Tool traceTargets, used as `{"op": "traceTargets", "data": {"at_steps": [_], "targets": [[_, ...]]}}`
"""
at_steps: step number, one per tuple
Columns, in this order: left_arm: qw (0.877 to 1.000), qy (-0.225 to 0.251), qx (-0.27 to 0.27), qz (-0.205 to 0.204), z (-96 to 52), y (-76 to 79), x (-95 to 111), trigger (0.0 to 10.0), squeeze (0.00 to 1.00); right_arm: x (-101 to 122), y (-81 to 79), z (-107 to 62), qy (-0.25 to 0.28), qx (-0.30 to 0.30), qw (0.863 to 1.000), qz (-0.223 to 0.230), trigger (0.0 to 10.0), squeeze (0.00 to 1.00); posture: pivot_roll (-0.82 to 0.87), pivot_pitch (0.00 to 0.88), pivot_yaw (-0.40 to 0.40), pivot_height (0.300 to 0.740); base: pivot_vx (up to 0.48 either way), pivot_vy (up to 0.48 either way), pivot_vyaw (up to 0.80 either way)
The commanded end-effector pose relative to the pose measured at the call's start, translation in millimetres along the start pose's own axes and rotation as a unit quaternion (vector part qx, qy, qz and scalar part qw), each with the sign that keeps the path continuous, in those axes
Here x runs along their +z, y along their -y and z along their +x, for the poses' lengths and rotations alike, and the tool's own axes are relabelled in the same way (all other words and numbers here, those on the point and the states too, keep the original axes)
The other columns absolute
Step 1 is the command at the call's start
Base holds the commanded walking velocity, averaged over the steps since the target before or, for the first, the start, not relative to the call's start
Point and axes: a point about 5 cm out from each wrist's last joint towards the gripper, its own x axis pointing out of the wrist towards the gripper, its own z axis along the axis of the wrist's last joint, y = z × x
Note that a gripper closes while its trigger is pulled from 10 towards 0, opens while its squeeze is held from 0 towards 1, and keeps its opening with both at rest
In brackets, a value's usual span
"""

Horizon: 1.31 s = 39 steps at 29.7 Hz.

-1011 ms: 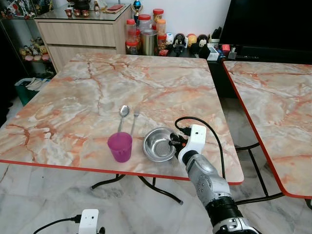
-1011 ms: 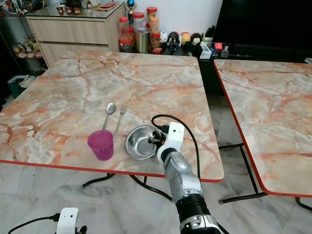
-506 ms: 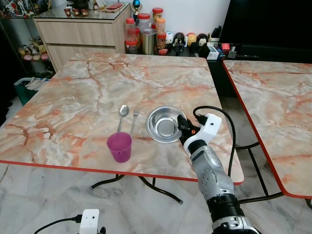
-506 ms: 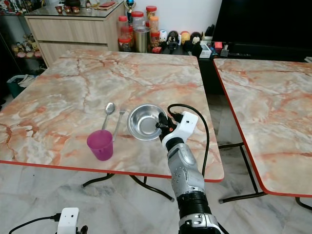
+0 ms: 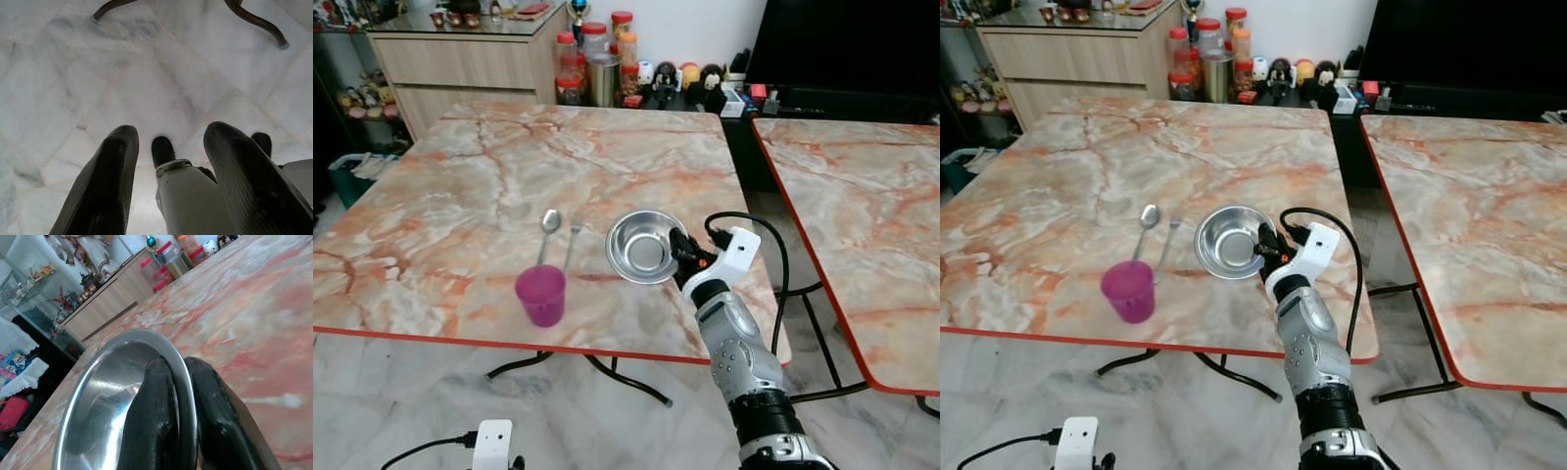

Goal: Setting the table

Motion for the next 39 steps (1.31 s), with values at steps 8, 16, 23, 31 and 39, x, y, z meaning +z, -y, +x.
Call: {"op": "traceTargets", "data": {"at_steps": [8,16,23,31,39], "targets": [[1.0,-0.001,0.001,0.009,0.4,-0.1,0.8,10.0,0.0,7.1,-15.2,7.0,0.015,0.025,1.0,0.005,10.0,0.0,-0.03,0.0,-0.038,0.74,0.0,-0.287,0.0],[1.0,0.0,0.001,0.01,0.7,0.0,2.1,10.0,0.0,8.0,-15.4,7.7,0.018,0.024,1.0,0.006,10.0,0.0,-0.03,0.0,-0.037,0.74,0.0,-0.297,0.0],[1.0,0.001,0.002,0.009,0.8,-0.1,2.5,10.0,0.0,9.1,-15.6,8.3,0.021,0.024,0.999,0.009,10.0,0.0,-0.03,0.0,-0.037,0.74,0.0,-0.3,0.0],[1.0,0.001,0.001,0.009,0.7,0.3,2.2,10.0,0.0,10.0,-15.2,8.2,0.025,0.022,0.999,0.008,10.0,0.0,-0.03,0.0,-0.037,0.74,0.0,-0.3,0.0],[1.0,0.003,0.001,0.008,0.8,0.4,2.9,10.0,0.0,13.8,-14.9,8.0,0.036,0.023,0.999,-0.012,10.0,0.0,-0.03,0.0,-0.038,0.74,0.0,-0.292,0.0]]}}
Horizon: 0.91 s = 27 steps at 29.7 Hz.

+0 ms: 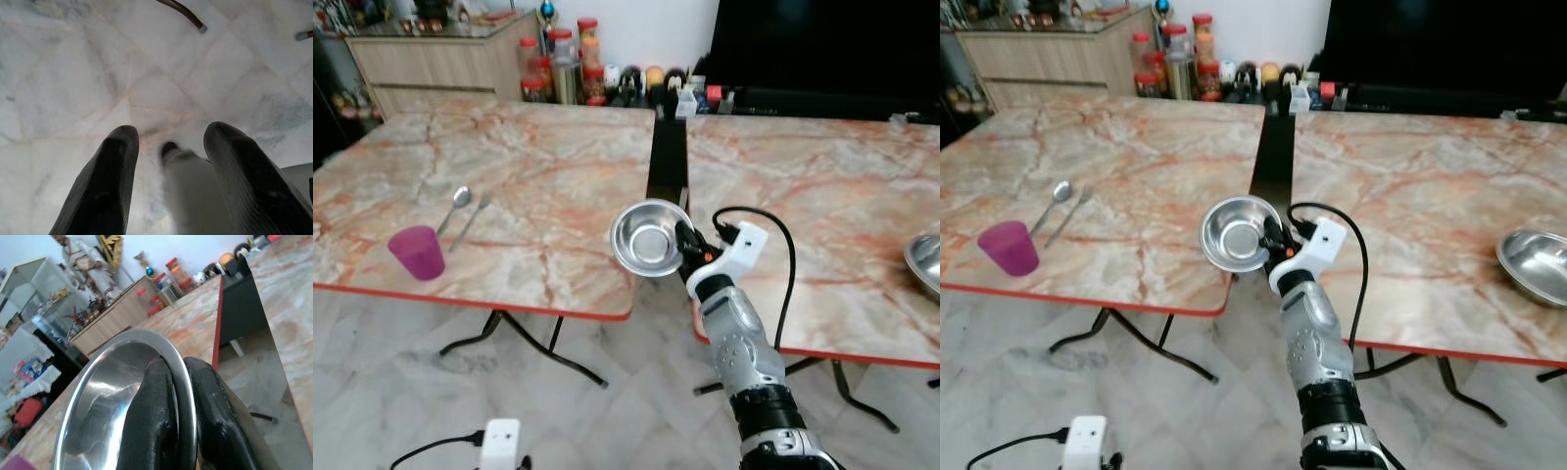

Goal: Setting the table

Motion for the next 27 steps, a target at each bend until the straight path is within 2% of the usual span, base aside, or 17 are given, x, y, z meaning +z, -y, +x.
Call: {"op": "traceTargets", "data": {"at_steps": [1,5,27], "targets": [[1.0,-0.003,0.013,0.005,-0.3,-9.3,-0.3,10.0,0.0,3.4,-11.3,4.0,0.012,0.015,1.0,-0.007,10.0,0.0,-0.03,0.0,-0.037,0.74,0.0,-0.285,0.44],[1.0,-0.003,0.013,0.005,-0.3,-9.2,-0.6,10.0,0.0,4.1,-10.3,4.2,0.014,0.012,1.0,-0.006,10.0,0.0,-0.03,0.0,-0.037,0.74,0.0,-0.28,0.72],[1.0,-0.003,0.012,0.004,-0.4,-9.6,-0.5,10.0,0.0,2.9,-7.8,4.0,0.013,0.002,1.0,-0.001,10.0,0.0,-0.03,0.0,-0.035,0.74,0.0,-0.282,0.0]]}}
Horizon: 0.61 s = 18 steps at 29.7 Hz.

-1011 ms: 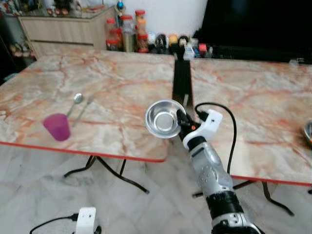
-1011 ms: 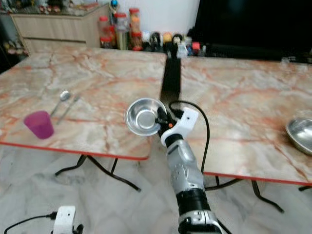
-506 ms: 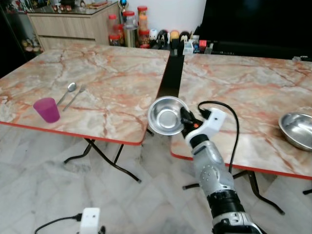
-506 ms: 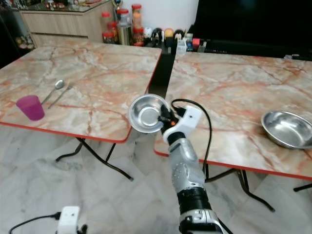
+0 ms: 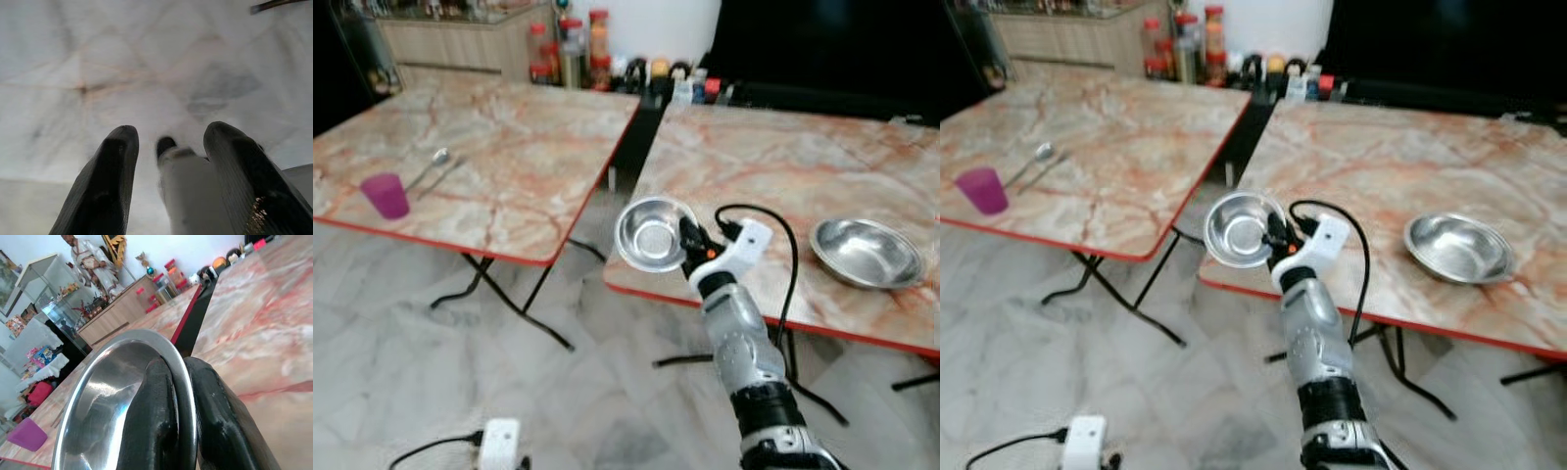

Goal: Setting the table

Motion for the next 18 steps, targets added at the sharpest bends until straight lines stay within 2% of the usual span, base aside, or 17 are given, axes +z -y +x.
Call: {"op": "traceTargets", "data": {"at_steps": [1,18], "targets": [[1.0,-0.004,0.012,0.003,-0.6,-9.0,-1.2,10.0,0.0,1.0,-10.1,3.4,0.005,0.012,1.0,0.001,10.0,0.0,-0.04,0.0,-0.034,0.74,0.0,-0.281,0.0],[1.0,-0.003,0.01,0.001,-0.6,-8.2,-1.4,10.0,0.0,3.1,-7.7,3.5,0.012,0.006,1.0,0.005,10.0,0.0,-0.04,0.0,-0.036,0.74,0.0,-0.281,0.0]]}}
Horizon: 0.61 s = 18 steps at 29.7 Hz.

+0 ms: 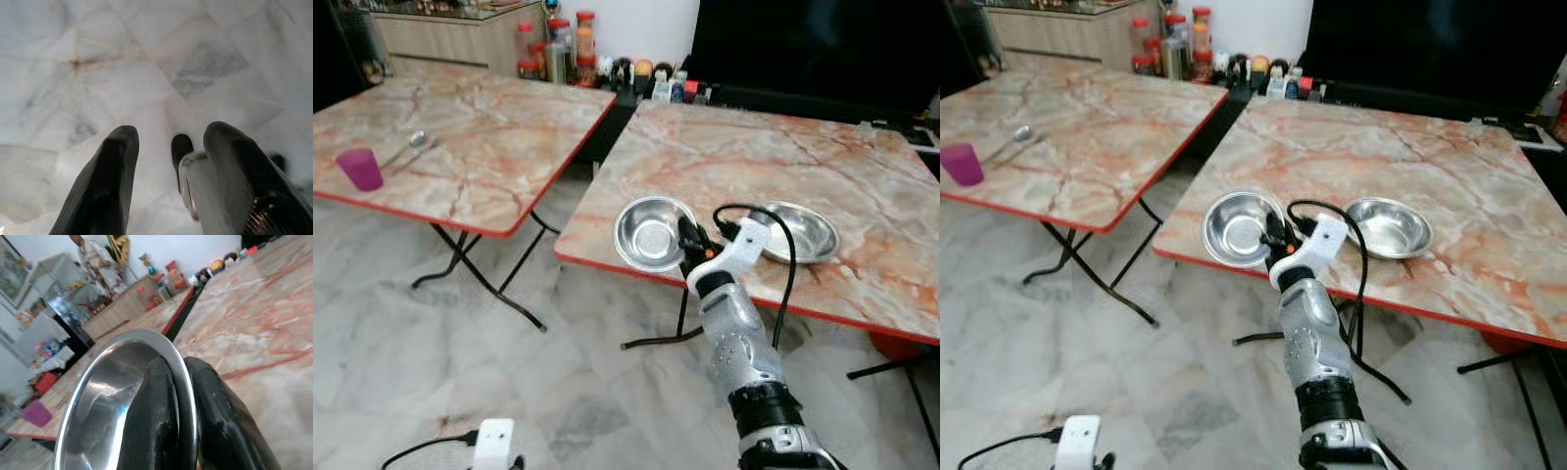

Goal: Setting the table

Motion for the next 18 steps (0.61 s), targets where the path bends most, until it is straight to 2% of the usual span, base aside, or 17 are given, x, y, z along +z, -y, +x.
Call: {"op": "traceTargets", "data": {"at_steps": [1,6,11,13,18], "targets": [[1.0,-0.005,-0.01,-0.006,-0.3,8.8,-2.2,10.0,0.0,3.7,-4.7,2.6,0.011,0.001,1.0,0.01,10.0,0.0,-0.04,0.0,-0.036,0.74,0.0,-0.281,0.0],[1.0,-0.005,-0.01,-0.006,-0.1,9.0,-1.7,10.0,0.0,4.7,-2.8,3.1,0.011,-0.004,1.0,0.014,10.0,0.0,-0.04,0.0,-0.035,0.74,0.0,-0.282,0.0],[1.0,-0.004,-0.01,-0.006,0.0,8.7,-1.2,10.0,0.0,6.9,-2.5,3.4,0.018,-0.004,1.0,0.014,10.0,0.0,-0.04,0.0,-0.035,0.74,0.0,-0.283,-0.69],[1.0,-0.004,-0.01,-0.006,0.0,8.6,-1.2,10.0,0.0,7.3,-2.0,3.4,0.019,-0.005,1.0,0.012,10.0,0.0,-0.04,0.0,-0.035,0.74,0.0,-0.27,0.0],[1.0,-0.005,-0.013,-0.016,-0.1,9.5,-1.8,10.0,0.0,7.4,-1.8,3.3,0.022,-0.007,1.0,0.011,10.0,0.0,-0.04,0.0,-0.035,0.74,0.0,0.0,0.0]]}}
